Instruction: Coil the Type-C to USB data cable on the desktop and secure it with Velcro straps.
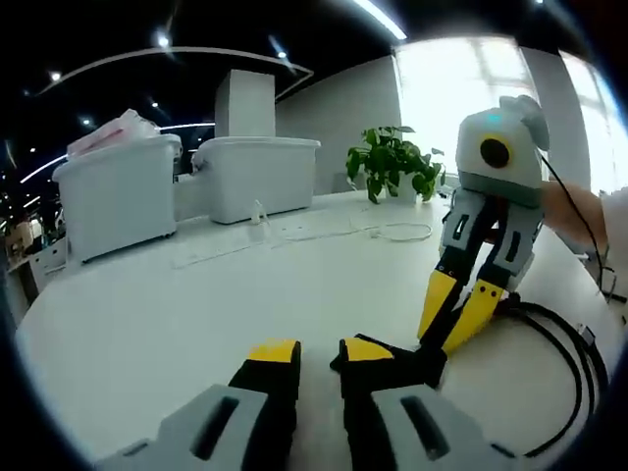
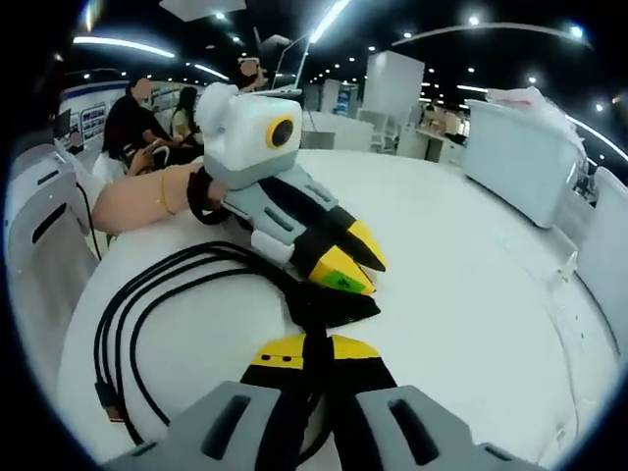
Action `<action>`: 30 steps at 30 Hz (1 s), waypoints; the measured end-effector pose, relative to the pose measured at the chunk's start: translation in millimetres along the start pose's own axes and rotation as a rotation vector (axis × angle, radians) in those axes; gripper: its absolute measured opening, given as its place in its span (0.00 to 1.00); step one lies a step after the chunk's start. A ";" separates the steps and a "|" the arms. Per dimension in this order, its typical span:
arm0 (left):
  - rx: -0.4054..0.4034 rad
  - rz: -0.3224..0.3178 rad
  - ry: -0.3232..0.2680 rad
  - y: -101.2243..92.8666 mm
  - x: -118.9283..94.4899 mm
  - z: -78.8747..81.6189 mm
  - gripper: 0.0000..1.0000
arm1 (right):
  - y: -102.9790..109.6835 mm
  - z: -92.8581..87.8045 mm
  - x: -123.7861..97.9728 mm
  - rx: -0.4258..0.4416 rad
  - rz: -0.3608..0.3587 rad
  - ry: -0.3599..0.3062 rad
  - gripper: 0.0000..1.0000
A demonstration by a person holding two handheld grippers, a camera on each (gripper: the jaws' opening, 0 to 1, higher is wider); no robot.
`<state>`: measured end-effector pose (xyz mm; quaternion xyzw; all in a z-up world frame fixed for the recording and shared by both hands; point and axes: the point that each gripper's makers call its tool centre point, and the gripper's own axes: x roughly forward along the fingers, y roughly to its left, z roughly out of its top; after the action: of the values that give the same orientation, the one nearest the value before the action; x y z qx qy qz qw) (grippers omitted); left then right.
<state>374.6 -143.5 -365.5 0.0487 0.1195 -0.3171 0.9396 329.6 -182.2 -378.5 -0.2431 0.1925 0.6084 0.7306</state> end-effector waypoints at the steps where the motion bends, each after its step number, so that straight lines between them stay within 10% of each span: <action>1: -0.040 0.003 -0.038 2.1 -2.3 8.4 0.24 | -0.7 0.8 -1.9 0.001 -0.008 -0.009 0.06; 6: -0.127 0.086 -0.193 30.8 -27.8 44.8 0.26 | -26.3 2.9 -9.0 -0.007 -0.146 -0.043 0.05; 11: -0.116 0.145 -0.218 39.5 -38.7 50.6 0.25 | -59.2 3.2 -12.3 -0.042 -0.285 -0.042 0.06; 20: -0.029 0.157 -0.133 42.6 -28.1 33.6 0.25 | -102.9 -2.9 -5.9 0.046 -0.389 -0.021 0.06; 30: -0.011 0.134 -0.122 39.5 -25.9 27.9 0.26 | -98.8 -12.9 -3.9 -0.018 -0.379 -0.018 0.10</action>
<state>384.1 -101.7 -331.3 0.0318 0.0603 -0.2553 0.9644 426.1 -206.9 -374.8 -0.2759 0.1312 0.4636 0.8317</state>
